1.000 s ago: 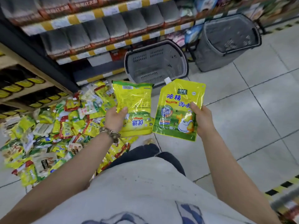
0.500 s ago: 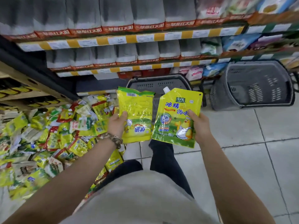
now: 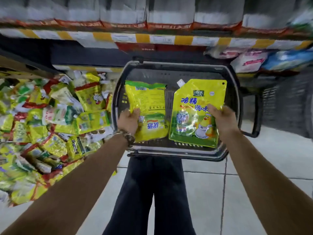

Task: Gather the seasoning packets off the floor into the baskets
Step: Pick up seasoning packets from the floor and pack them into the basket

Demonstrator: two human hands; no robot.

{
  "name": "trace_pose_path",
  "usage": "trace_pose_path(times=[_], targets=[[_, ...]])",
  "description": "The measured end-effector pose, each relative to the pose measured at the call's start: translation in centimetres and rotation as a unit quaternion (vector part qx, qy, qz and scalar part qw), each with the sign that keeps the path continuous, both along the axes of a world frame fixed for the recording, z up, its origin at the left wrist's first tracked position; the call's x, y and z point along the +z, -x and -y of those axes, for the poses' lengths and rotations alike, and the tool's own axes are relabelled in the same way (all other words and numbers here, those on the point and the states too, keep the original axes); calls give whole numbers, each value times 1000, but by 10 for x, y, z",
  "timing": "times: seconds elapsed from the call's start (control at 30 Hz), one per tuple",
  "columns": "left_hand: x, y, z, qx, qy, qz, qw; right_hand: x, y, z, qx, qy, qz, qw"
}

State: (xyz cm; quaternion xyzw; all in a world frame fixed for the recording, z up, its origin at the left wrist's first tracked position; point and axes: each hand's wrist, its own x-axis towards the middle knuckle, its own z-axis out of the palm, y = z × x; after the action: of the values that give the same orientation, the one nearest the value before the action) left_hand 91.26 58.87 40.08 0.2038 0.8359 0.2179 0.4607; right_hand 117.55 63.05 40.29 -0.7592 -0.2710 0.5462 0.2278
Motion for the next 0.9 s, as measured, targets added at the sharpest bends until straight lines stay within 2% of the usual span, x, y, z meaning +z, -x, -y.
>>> trace_pose_path(times=[0.23,0.4,0.6,0.67,0.77,0.83,0.9], targets=[[-199,15,-34,91,46,85,991,-199,20,-36,56,8,27,998],[-306,11,-45,3,57,29,998,-312,33,-38,45,56,47,996],[-357,10,-56,-51,50,6,997,-386,34,-42,11,83,44,996],[-373,14,-58,-93,47,-32,994,-397,41,-45,15,99,45,994],[-386,18,-64,-113,88,-80,986,-427,40,-50,11,94,96,991],[-388,18,-72,-96,130,-64,985,-447,35,-51,43,109,144,983],[-383,16,-76,-83,149,-40,985,-434,45,-52,81,130,192,969]])
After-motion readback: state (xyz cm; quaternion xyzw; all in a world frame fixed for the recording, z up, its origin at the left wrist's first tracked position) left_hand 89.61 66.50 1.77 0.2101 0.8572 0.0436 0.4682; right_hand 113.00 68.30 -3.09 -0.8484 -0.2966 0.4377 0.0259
